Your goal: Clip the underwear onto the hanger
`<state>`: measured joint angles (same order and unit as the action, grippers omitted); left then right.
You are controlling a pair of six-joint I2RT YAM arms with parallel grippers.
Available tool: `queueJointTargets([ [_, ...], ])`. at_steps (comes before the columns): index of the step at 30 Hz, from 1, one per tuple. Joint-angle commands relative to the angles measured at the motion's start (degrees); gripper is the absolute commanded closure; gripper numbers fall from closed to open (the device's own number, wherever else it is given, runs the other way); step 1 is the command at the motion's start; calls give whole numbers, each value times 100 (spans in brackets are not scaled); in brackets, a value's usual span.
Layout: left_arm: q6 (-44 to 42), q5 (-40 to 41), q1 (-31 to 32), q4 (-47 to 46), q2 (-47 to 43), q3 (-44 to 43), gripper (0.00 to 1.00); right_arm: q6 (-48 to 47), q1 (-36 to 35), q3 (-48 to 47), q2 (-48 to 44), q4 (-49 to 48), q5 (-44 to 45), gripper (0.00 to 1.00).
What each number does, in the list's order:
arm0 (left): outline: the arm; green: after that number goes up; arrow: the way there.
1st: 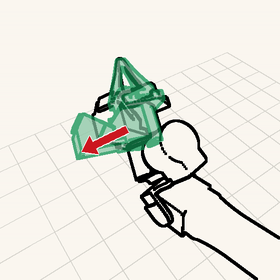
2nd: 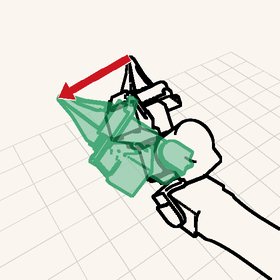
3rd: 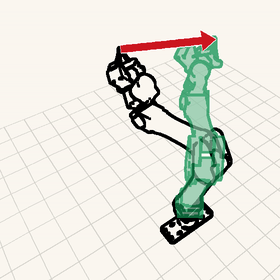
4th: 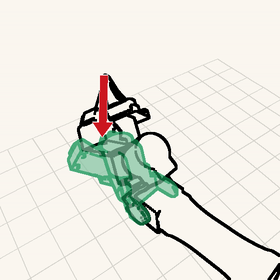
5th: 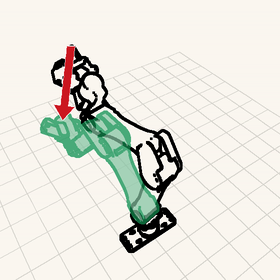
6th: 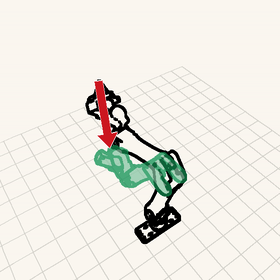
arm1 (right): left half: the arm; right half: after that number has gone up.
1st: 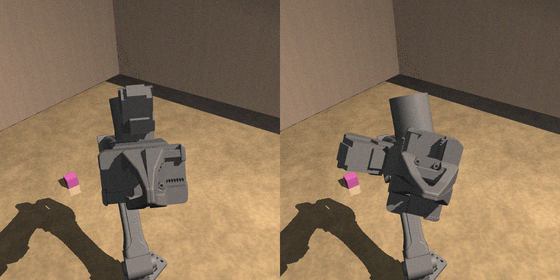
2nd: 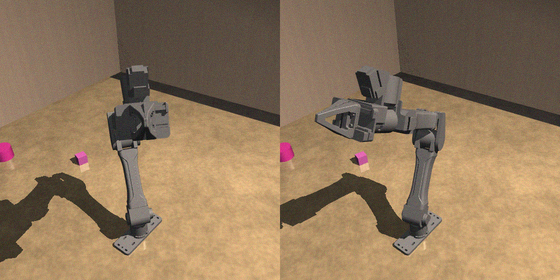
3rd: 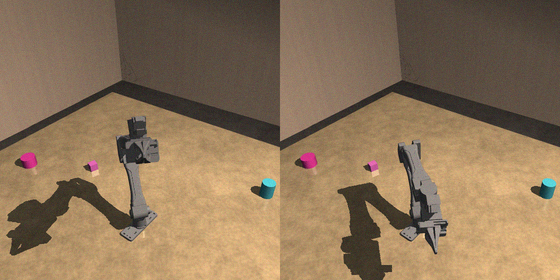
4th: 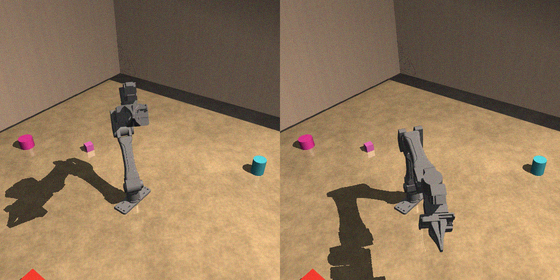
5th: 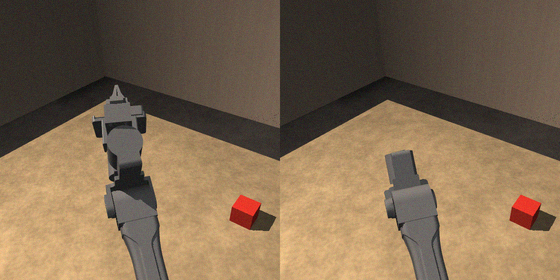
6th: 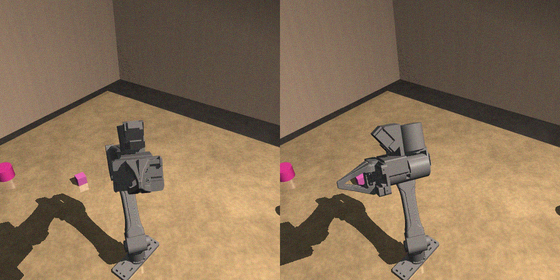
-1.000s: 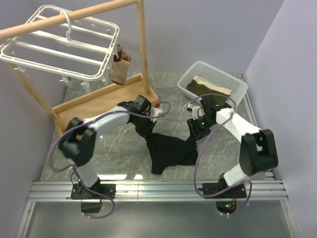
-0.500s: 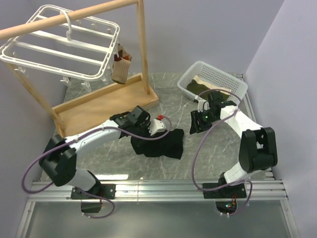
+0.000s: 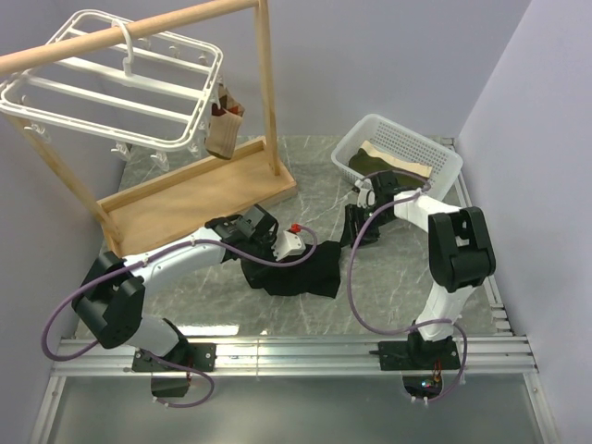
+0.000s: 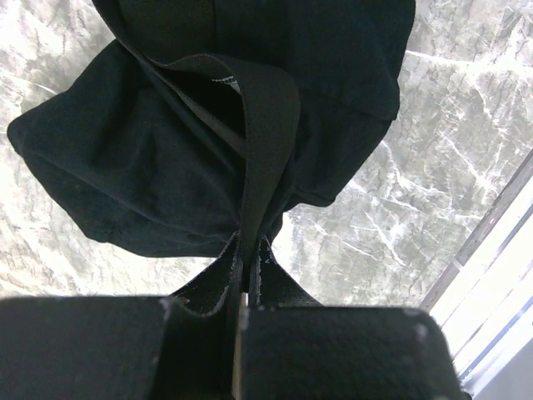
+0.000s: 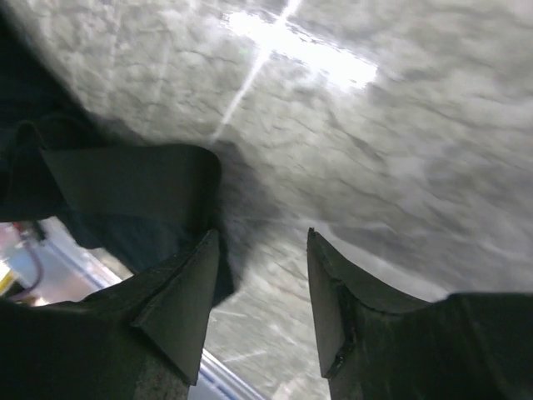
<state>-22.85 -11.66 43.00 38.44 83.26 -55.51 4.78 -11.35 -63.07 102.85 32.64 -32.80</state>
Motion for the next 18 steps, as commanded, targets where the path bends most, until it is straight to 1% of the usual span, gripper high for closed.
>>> queueJointTargets([
  [1, 26, 67, 15, -20, -188, 31, 100, 208, -104, -232, 121, -206, -490, 45],
  [3, 35, 67, 15, -3, -188, 14, 100, 313, -112, -250, 209, -285, -771, 44],
  [11, 61, 111, 6, 85, -144, -144, 100, 665, -130, -460, 507, -452, -1378, 43],
  [18, 79, 129, 6, 103, -126, -224, 100, 393, 159, -540, 333, -188, -851, 46],
])
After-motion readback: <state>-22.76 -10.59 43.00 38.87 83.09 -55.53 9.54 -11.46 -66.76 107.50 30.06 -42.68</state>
